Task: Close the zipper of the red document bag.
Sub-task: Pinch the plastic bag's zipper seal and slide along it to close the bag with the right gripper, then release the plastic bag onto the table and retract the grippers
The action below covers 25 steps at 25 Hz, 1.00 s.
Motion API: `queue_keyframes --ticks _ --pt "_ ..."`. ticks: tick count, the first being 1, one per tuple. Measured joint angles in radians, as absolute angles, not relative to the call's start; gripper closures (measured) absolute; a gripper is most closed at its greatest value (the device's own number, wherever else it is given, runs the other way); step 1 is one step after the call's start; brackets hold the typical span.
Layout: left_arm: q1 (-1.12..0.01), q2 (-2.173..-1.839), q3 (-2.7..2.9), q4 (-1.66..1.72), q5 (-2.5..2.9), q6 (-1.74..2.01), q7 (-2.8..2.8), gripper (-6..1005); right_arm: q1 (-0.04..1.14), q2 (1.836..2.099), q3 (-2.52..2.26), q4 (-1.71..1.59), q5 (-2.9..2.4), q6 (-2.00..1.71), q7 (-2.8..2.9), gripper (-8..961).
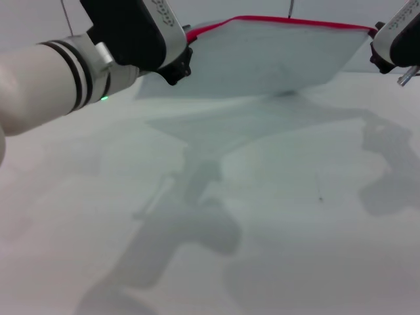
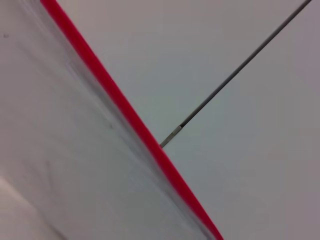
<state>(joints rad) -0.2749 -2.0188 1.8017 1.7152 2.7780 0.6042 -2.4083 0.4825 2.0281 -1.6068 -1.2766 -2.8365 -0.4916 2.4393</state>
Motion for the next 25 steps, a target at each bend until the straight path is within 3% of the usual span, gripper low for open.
queue_keyframes --ticks 12,18,25 --pt "-0.277 -2.024 1.793 1.683 2.780 0.566 -2.410 798 0.479 2.030 -1.594 -1.276 -2.845 -0.496 2.449 880" --pt "-0.298 -2.027 1.795 1.684 2.772 0.549 -2.421 792 0.478 2.031 -1.553 -1.279 -2.897 -0.501 2.528 748" --pt "-0.323 -2.028 1.803 1.670 2.771 0.531 -2.432 786 0.477 2.032 -1.487 -1.297 -2.896 -0.502 2.591 464"
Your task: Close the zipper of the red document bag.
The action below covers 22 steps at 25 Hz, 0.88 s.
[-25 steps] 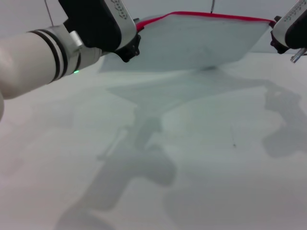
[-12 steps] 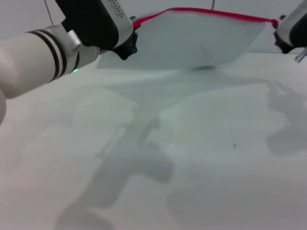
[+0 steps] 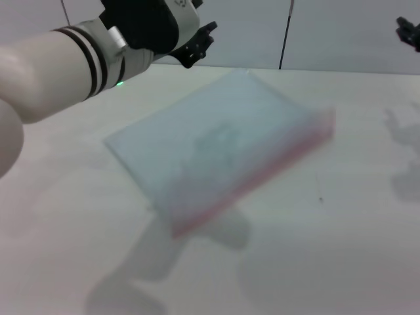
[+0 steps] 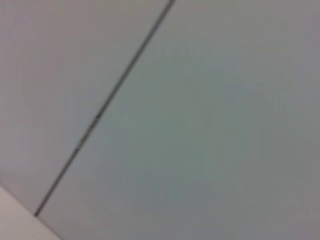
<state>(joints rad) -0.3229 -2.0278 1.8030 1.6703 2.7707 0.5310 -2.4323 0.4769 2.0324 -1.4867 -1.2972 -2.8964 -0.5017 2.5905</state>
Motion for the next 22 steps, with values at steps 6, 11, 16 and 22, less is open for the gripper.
queue_keyframes --ticks 6,11,16,22 --pt "-0.323 -2.028 1.803 1.665 2.770 0.471 -2.464 705 0.461 2.033 -1.459 -1.307 -2.893 -0.490 2.639 303" --pt "-0.295 -2.029 1.791 1.651 2.769 0.395 -2.529 429 0.408 2.035 -1.526 -1.356 -2.889 -0.432 2.701 279" --pt "-0.215 -2.030 1.782 1.606 2.712 0.171 -2.626 186 0.306 2.035 -1.685 -1.410 -2.871 -0.225 2.803 275" --pt "-0.159 -2.028 1.809 1.466 2.529 -0.155 -2.659 149 0.254 2.031 -1.801 -1.322 -2.691 0.062 2.811 277"
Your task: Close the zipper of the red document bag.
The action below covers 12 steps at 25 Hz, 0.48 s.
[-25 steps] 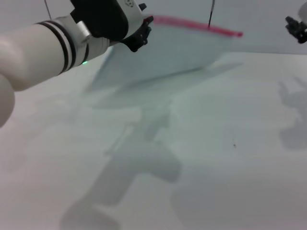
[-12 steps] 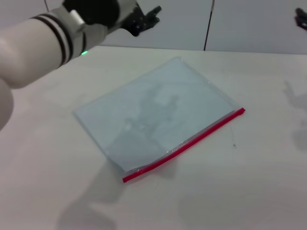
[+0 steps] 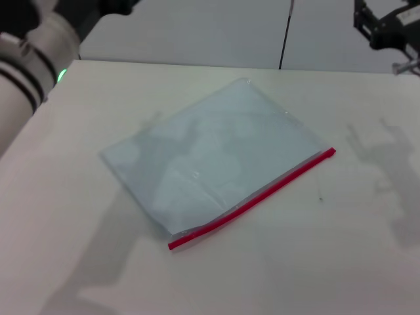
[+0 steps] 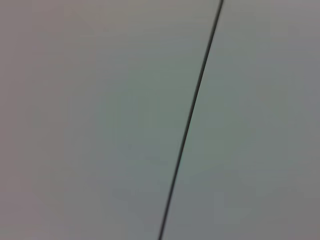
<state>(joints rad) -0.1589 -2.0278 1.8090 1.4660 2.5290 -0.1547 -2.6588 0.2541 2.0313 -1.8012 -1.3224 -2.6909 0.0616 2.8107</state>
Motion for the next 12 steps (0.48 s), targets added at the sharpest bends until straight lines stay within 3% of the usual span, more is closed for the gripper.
queue_keyframes --ticks 6,12 --pt "-0.169 -2.027 1.917 1.247 2.512 -0.442 -2.718 149 0.241 2.034 -1.989 -1.115 -2.601 0.472 2.809 279" --pt "-0.223 -2.029 2.050 1.007 2.509 -0.752 -2.751 151 0.324 2.034 -2.197 -0.894 -2.378 0.728 2.809 281"
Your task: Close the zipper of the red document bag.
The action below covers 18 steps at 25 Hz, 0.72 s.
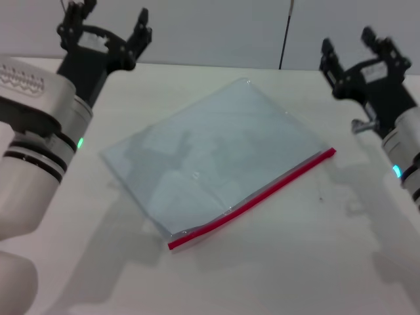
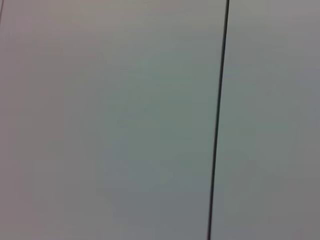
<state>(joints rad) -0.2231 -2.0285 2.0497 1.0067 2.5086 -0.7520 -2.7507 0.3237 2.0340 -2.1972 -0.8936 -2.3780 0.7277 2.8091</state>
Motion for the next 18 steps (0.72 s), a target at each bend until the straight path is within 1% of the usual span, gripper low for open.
queue_keyframes --ticks 6,12,18 --pt "-0.278 -2.031 2.140 0.905 2.429 -0.784 -2.772 152 0.393 2.035 -2.384 -0.778 -2.176 0.872 2.808 282" --pt "-0.342 -2.031 2.189 0.813 2.367 -0.785 -2.773 154 0.422 2.035 -2.462 -0.718 -2.100 0.912 2.807 282" --pt "-0.353 -2.031 2.192 0.796 2.339 -0.786 -2.773 154 0.445 2.036 -2.495 -0.690 -2.080 0.923 2.813 282"
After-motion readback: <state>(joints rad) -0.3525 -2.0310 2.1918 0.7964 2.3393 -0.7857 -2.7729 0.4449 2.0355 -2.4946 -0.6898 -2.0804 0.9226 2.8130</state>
